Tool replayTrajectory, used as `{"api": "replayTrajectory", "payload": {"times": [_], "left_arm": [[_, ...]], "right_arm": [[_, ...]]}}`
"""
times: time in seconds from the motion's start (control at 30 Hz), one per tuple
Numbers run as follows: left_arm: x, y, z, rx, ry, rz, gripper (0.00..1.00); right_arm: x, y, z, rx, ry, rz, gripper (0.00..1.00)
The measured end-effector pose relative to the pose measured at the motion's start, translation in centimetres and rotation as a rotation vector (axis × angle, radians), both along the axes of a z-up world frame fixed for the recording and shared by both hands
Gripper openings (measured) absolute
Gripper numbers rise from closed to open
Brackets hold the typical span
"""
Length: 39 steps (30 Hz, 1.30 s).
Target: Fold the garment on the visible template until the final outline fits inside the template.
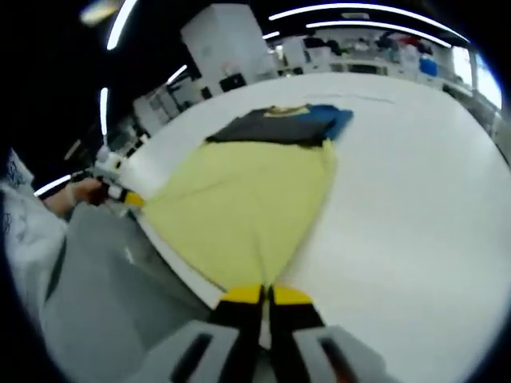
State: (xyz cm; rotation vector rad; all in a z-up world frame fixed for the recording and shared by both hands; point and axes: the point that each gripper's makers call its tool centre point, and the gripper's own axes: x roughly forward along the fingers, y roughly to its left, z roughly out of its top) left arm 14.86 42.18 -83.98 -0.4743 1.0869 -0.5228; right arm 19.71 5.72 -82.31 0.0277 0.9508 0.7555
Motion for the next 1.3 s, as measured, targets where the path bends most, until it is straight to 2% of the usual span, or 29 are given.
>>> {"api": "replayTrajectory", "payload": {"times": [0.1,0.23,0.33,0.47,0.63,0.73,0.83,0.87,0.97,1.07,1.13,1.23,1.3], "left_arm": [[0.0,0.0,0.7,-0.048,0.011,0.035,0.00],[-0.1,-0.2,2.7,-0.138,0.008,0.065,0.00],[-0.4,-0.3,4.4,-0.160,-0.005,0.074,0.00],[-1.1,-0.6,5.6,-0.170,-0.014,0.058,0.00],[-2.2,-1.4,7.9,-0.252,-0.009,0.061,0.00],[-3.0,-1.9,8.5,-0.250,0.005,0.049,0.00],[-3.6,-2.0,8.8,-0.270,0.032,0.056,0.00],[-3.6,-1.9,8.8,-0.266,0.024,0.054,0.00],[-2.2,-1.0,8.5,-0.259,0.013,0.104,0.00],[-0.1,-0.7,9.3,-0.278,-0.032,0.134,0.00],[1.5,-0.5,9.8,-0.265,-0.060,0.137,0.00],[4.0,-0.3,10.5,-0.263,-0.103,0.132,0.00],[5.8,0.1,10.9,-0.277,-0.119,0.146,0.00]], "right_arm": [[-0.2,-0.1,0.4,0.026,0.018,-0.018,0.00],[-0.8,-0.4,1.0,0.042,0.033,-0.027,0.00],[-1.5,-0.3,1.6,0.042,0.047,-0.022,0.00],[-2.7,-0.2,2.3,0.052,0.073,-0.019,0.00],[-3.9,0.1,4.1,0.099,0.147,-0.068,0.00],[-4.6,0.4,5.2,0.129,0.188,-0.087,0.00],[-5.0,0.0,5.2,0.115,0.208,-0.088,0.00],[-5.1,-0.1,5.2,0.102,0.210,-0.081,0.00],[-4.4,-0.2,5.6,0.103,0.193,-0.076,0.00],[-3.0,0.1,6.1,0.123,0.177,-0.089,0.00],[-1.8,0.3,6.4,0.135,0.162,-0.101,0.00],[0.9,0.6,7.0,0.186,0.161,-0.192,0.00],[2.8,1.4,8.0,0.241,0.128,-0.226,0.00]]}}
